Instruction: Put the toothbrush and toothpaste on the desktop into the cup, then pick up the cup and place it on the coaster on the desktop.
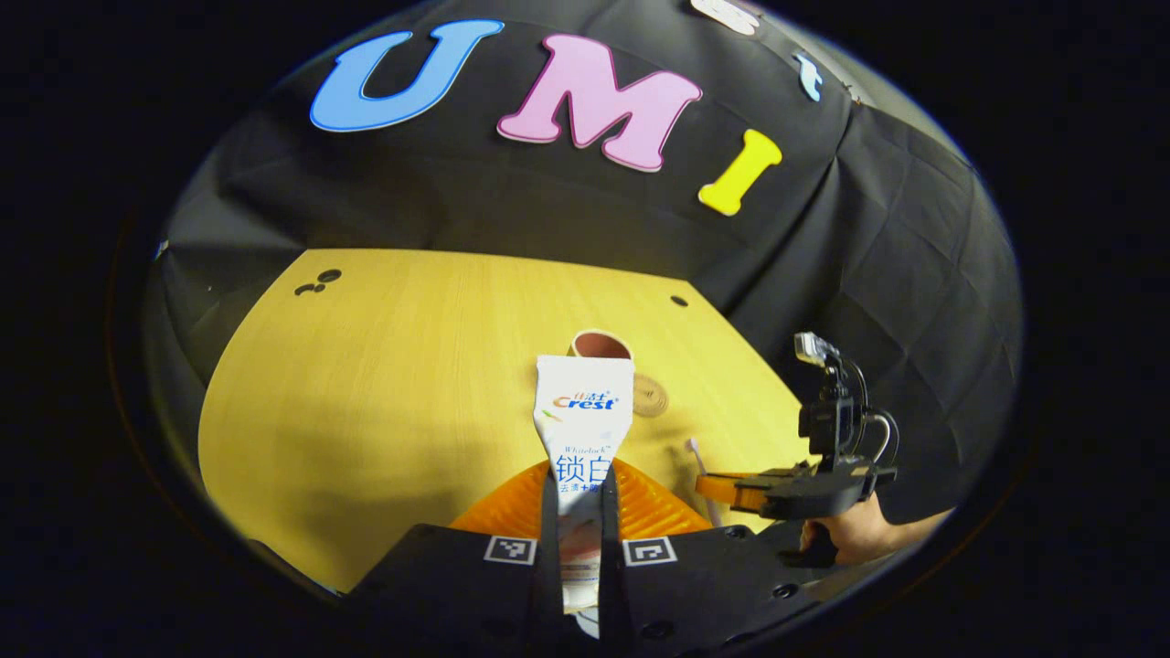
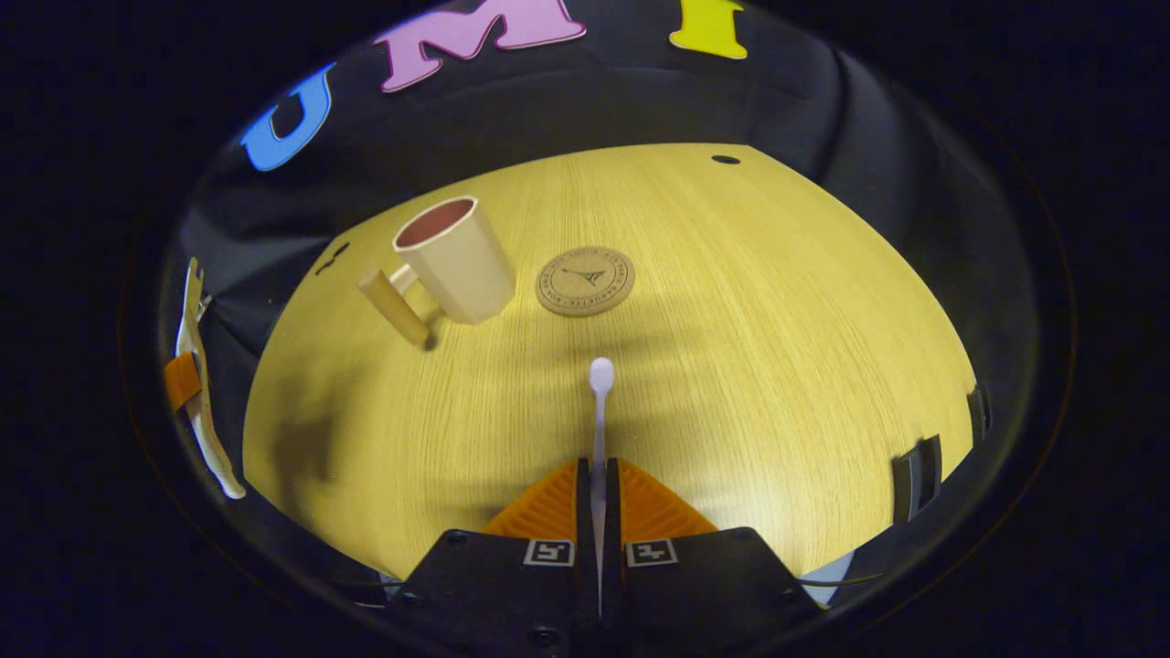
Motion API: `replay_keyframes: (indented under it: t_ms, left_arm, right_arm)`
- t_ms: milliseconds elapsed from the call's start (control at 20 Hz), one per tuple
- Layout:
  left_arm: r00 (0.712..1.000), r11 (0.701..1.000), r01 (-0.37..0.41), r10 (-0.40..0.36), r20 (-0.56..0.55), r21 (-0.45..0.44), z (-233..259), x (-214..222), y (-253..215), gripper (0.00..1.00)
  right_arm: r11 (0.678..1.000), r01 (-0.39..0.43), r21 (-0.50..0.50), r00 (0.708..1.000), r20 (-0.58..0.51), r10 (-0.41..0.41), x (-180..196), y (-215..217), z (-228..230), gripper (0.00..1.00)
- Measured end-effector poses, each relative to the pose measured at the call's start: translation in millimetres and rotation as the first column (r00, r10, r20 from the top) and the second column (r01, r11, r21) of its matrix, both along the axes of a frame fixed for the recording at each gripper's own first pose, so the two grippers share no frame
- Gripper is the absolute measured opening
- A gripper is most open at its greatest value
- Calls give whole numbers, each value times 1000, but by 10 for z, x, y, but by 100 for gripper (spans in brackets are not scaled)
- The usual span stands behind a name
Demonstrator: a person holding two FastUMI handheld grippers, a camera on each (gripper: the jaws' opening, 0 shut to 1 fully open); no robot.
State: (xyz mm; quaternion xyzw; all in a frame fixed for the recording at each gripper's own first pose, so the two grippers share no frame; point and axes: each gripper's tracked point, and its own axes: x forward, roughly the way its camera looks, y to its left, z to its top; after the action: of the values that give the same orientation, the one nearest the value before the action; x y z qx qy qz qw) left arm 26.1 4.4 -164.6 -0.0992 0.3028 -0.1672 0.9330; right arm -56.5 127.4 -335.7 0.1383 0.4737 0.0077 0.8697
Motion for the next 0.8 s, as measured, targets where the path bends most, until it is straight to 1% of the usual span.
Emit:
replay_keyframes:
  t_ms: [100, 300, 450, 550, 600, 800]
  left_arm:
    - [998, 999, -1, 3, 58, -33, 179, 229, -93, 20]
    - [988, 996, 29, -16, 156, -80, 469, 668, -301, 20]
    - [975, 992, 55, -29, 219, -113, 606, 967, -476, 20]
    - [967, 991, 71, -39, 252, -118, 628, 1157, -588, 20]
    - [962, 991, 75, -42, 269, -114, 622, 1265, -642, 20]
    - [954, 986, 113, -72, 292, -126, 497, 1651, -879, 20]
  right_arm:
    - [999, 13, 43, 998, 56, -15, 99, -73, 220, 6]
    - [995, 6, 102, 990, 140, -20, 220, -195, 565, 6]
    - [991, 1, 137, 986, 166, -24, 241, -263, 699, 6]
    - [988, 5, 153, 985, 172, -32, 220, -330, 735, 6]
    - [988, 8, 153, 984, 173, -35, 196, -371, 752, 6]
    - [996, 41, 82, 983, 177, -55, 75, -661, 760, 6]
